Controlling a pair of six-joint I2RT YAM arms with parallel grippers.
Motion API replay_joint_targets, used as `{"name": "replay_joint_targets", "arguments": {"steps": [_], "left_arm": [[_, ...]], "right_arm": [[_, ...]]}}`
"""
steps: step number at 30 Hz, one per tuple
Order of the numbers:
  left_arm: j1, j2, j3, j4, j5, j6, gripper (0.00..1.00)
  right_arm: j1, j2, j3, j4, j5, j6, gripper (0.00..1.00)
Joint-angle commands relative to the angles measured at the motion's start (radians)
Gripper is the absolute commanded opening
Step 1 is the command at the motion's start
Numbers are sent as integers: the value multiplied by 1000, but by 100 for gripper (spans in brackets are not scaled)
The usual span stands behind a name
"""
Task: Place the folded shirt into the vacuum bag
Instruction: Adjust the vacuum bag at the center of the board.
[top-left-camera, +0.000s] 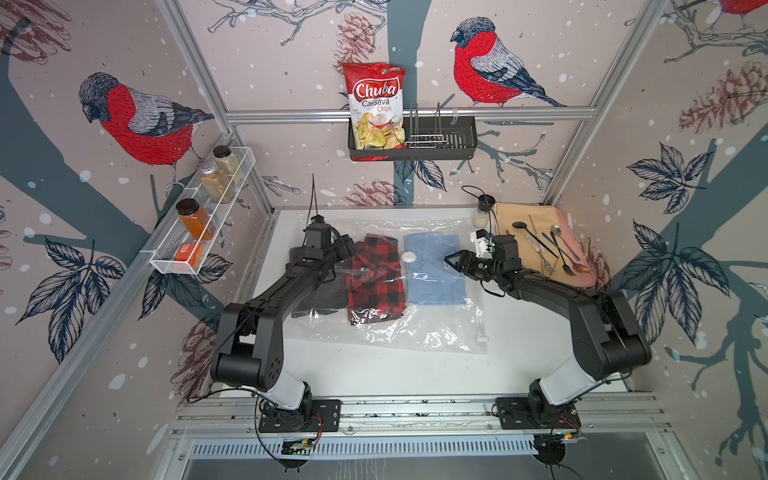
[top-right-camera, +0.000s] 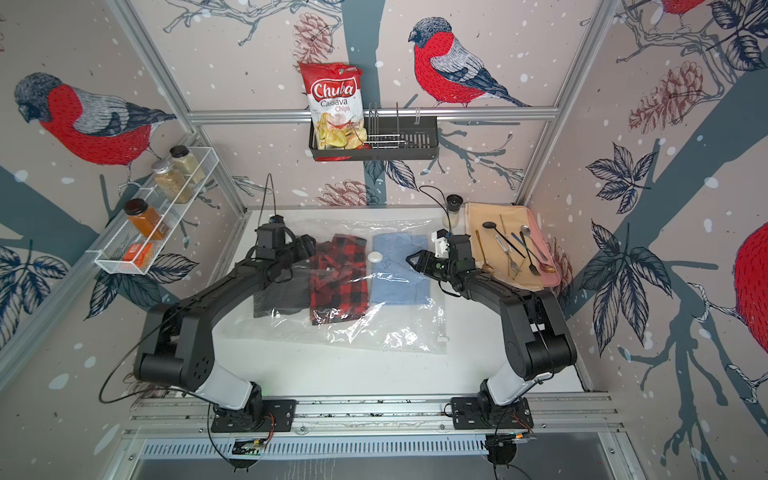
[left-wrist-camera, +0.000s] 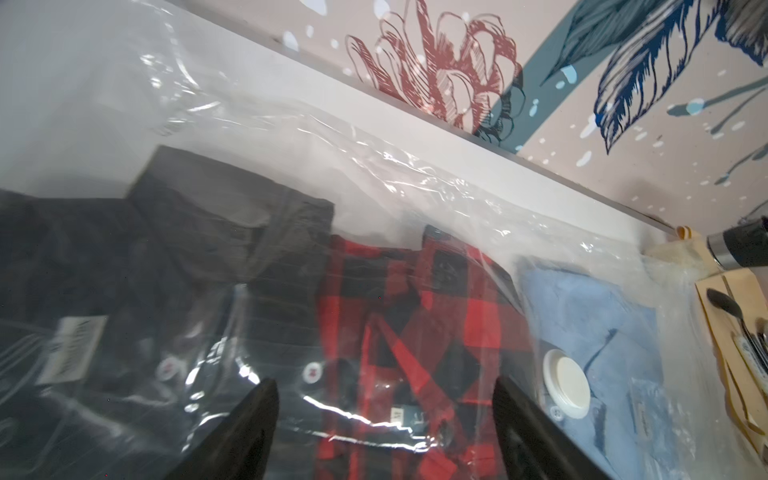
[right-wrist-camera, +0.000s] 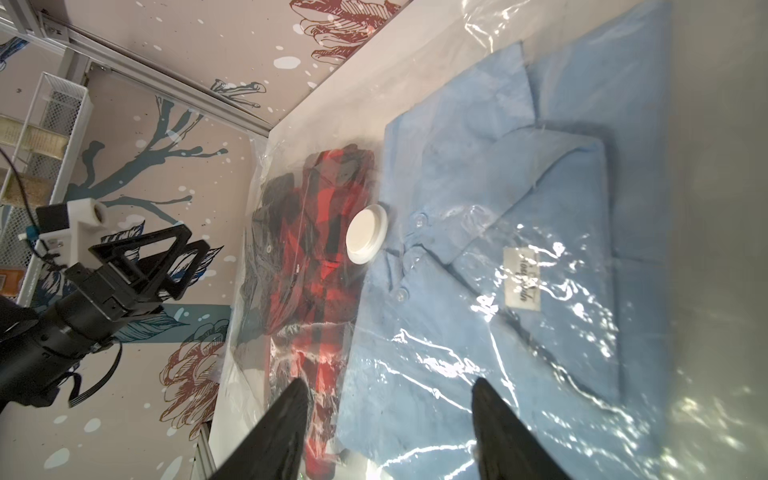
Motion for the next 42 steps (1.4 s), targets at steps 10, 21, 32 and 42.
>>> {"name": "replay_joint_targets", "arguments": {"steps": [10, 21, 32, 42], "left_arm": [[120, 339, 168, -9, 51, 20, 81], [136, 73, 60, -38, 101, -36, 81], [20, -233, -324, -101, -39, -237, 83], [32, 3, -349, 78, -9, -283, 81]], "right_arm": [[-118, 221, 27, -82, 113, -45, 62], [-59, -15, 59, -162, 149, -53, 63], [96, 262, 377, -260, 60, -192, 63], [121, 352, 234, -252, 158, -177, 62]]}}
